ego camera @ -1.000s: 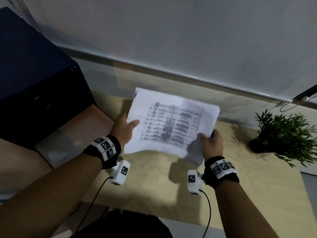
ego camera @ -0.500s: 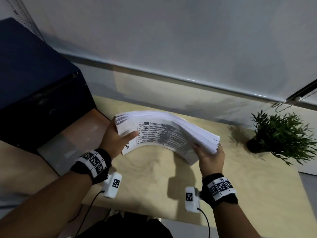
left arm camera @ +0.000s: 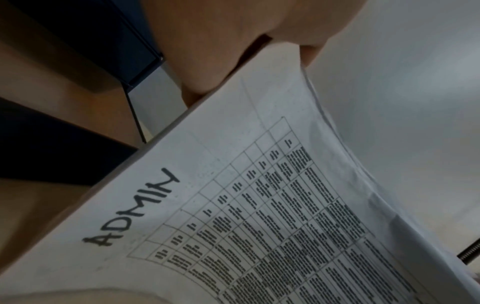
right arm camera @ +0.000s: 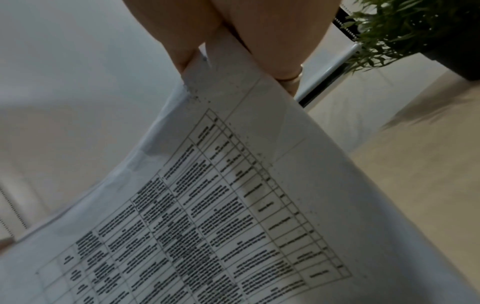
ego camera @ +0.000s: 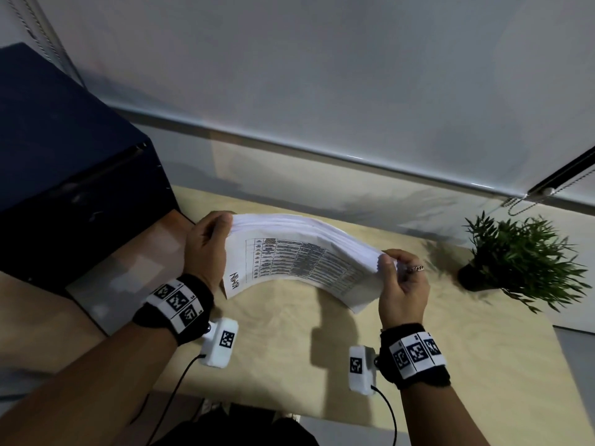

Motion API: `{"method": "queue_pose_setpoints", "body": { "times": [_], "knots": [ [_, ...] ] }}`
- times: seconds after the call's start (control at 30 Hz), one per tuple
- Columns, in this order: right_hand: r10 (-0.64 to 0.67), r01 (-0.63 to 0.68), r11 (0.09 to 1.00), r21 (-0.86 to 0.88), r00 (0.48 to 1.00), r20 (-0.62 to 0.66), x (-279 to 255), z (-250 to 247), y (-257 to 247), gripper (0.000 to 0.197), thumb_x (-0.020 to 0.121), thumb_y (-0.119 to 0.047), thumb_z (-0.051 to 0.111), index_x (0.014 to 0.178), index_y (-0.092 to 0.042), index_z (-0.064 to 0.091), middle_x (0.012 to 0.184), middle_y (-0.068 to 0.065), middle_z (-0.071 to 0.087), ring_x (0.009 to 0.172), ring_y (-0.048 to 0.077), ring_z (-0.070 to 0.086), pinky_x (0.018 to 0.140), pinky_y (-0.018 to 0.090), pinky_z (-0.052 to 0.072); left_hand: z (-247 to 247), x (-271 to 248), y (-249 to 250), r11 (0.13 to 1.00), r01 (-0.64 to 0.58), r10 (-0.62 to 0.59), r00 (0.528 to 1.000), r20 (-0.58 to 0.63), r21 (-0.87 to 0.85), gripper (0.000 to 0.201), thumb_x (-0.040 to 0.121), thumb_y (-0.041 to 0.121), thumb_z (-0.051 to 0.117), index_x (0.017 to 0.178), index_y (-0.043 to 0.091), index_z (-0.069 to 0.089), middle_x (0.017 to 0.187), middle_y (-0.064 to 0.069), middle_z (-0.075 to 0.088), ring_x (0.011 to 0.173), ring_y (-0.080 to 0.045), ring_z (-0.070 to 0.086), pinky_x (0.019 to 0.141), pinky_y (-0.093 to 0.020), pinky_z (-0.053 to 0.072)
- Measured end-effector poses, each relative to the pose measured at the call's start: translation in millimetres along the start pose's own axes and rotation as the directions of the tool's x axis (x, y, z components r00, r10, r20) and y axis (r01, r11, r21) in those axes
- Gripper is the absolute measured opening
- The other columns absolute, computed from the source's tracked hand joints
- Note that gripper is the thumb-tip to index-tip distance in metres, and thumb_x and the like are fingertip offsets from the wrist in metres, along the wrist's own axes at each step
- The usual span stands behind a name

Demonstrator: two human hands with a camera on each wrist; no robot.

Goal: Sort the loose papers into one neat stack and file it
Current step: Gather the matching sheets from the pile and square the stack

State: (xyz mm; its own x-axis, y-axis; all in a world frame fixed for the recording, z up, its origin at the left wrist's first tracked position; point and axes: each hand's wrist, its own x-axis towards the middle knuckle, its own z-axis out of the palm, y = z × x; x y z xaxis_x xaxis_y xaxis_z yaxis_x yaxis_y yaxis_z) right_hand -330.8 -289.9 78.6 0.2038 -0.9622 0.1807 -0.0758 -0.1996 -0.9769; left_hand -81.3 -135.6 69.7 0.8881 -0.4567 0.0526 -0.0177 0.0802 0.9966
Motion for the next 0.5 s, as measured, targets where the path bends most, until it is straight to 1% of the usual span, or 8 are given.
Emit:
{"method": "queue_pose_setpoints", "body": {
  "times": [0.07, 0.13, 0.27, 0.3, 0.33, 0.37, 0.43, 0.5],
  "knots": [
    [-0.042, 0.043, 0.999, -0.032, 0.998, 0.045, -1.6, -2.5, -1.4, 0.010, 0.084, -0.019, 0.068, 0.091, -0.022, 0.063, 0.085, -0.013, 0.068, 0.080, 0.001, 0.060, 0.075, 0.020, 0.048, 1.0, 0.1, 3.2, 1.000, -0.004, 0.004, 1.000, 0.018, 0.007, 0.029, 0.094, 0.024, 0.053, 0.072, 0.031, 0.071, 0.074, 0.015, 0.072, 0.074, -0.001, 0.064, 0.072, -0.016, 0.051],
    [-0.078, 0.090, 0.990, -0.108, 0.991, 0.111, -1.4, -5.0, -3.7, 0.025, 0.079, -0.017, 0.078, 0.099, -0.016, 0.062, 0.095, -0.005, 0.066, 0.086, 0.001, 0.060, 0.076, 0.014, 0.047, 1.5, 2.3, 4.1, 0.996, -0.052, 0.051, 0.999, 0.012, 0.073, 0.028, 0.093, 0.017, 0.054, 0.075, 0.029, 0.071, 0.076, 0.016, 0.073, 0.076, -0.001, 0.065, 0.074, -0.016, 0.049],
    [-0.122, 0.204, 0.892, -0.404, 0.968, 0.219, 5.6, -9.1, -6.0, 0.058, 0.067, -0.016, 0.089, 0.117, -0.013, 0.060, 0.109, -0.004, 0.060, 0.092, -0.004, 0.055, 0.082, 0.007, 0.042, 1.6, 8.1, 9.0, 0.972, -0.129, 0.127, 0.992, 0.024, 0.196, 0.015, 0.092, 0.003, 0.055, 0.091, 0.009, 0.069, 0.085, 0.010, 0.072, 0.082, -0.001, 0.066, 0.080, -0.022, 0.051],
    [-0.121, 0.224, 0.851, -0.475, 0.964, 0.238, 7.8, -9.6, -7.9, 0.061, 0.067, -0.019, 0.089, 0.120, -0.016, 0.060, 0.110, -0.006, 0.060, 0.090, -0.003, 0.055, 0.082, 0.009, 0.042, 0.2, 9.4, 11.8, 0.965, -0.143, 0.133, 0.989, 0.057, 0.221, 0.013, 0.092, 0.006, 0.057, 0.095, 0.009, 0.069, 0.088, 0.007, 0.072, 0.083, -0.002, 0.066, 0.082, -0.025, 0.053],
    [-0.120, 0.246, 0.800, -0.547, 0.959, 0.255, 10.0, -10.0, -10.7, 0.061, 0.068, -0.023, 0.088, 0.122, -0.020, 0.060, 0.109, -0.006, 0.062, 0.090, 0.000, 0.056, 0.083, 0.015, 0.045, -2.4, 10.9, 15.4, 0.949, -0.169, 0.144, 0.983, 0.112, 0.267, 0.012, 0.089, 0.013, 0.062, 0.099, 0.012, 0.069, 0.092, 0.008, 0.072, 0.084, -0.001, 0.066, 0.084, -0.025, 0.054],
    [-0.126, 0.279, 0.734, -0.619, 0.952, 0.279, 11.5, -10.3, -13.9, 0.058, 0.069, -0.027, 0.087, 0.121, -0.022, 0.062, 0.106, -0.005, 0.065, 0.091, 0.008, 0.060, 0.083, 0.024, 0.049, -5.3, 12.8, 20.5, 0.921, -0.195, 0.132, 0.971, 0.200, 0.337, 0.022, 0.084, 0.023, 0.070, 0.105, 0.018, 0.069, 0.096, 0.011, 0.071, 0.086, 0.000, 0.066, 0.084, -0.023, 0.053],
    [-0.136, 0.363, 0.561, -0.744, 0.927, 0.350, 14.7, -8.9, -19.4, 0.044, 0.068, -0.029, 0.085, 0.109, -0.022, 0.070, 0.095, 0.002, 0.071, 0.088, 0.027, 0.066, 0.077, 0.039, 0.055, -10.9, 18.3, 30.7, 0.786, -0.288, 0.045, 0.909, 0.414, 0.547, 0.048, 0.069, 0.042, 0.082, 0.113, 0.029, 0.067, 0.101, 0.015, 0.069, 0.091, -0.001, 0.065, 0.085, -0.020, 0.050],
    [-0.106, 0.398, 0.431, -0.810, 0.914, 0.393, 18.0, -4.6, -25.6, 0.027, 0.068, -0.029, 0.083, 0.090, -0.020, 0.073, 0.079, 0.009, 0.071, 0.078, 0.036, 0.066, 0.069, 0.042, 0.054, -10.4, 20.6, 42.9, 0.560, -0.436, -0.011, 0.846, 0.533, 0.704, 0.039, 0.070, 0.046, 0.076, 0.104, 0.029, 0.070, 0.098, 0.011, 0.072, 0.091, -0.014, 0.067, 0.082, -0.031, 0.052]
  ]
}}
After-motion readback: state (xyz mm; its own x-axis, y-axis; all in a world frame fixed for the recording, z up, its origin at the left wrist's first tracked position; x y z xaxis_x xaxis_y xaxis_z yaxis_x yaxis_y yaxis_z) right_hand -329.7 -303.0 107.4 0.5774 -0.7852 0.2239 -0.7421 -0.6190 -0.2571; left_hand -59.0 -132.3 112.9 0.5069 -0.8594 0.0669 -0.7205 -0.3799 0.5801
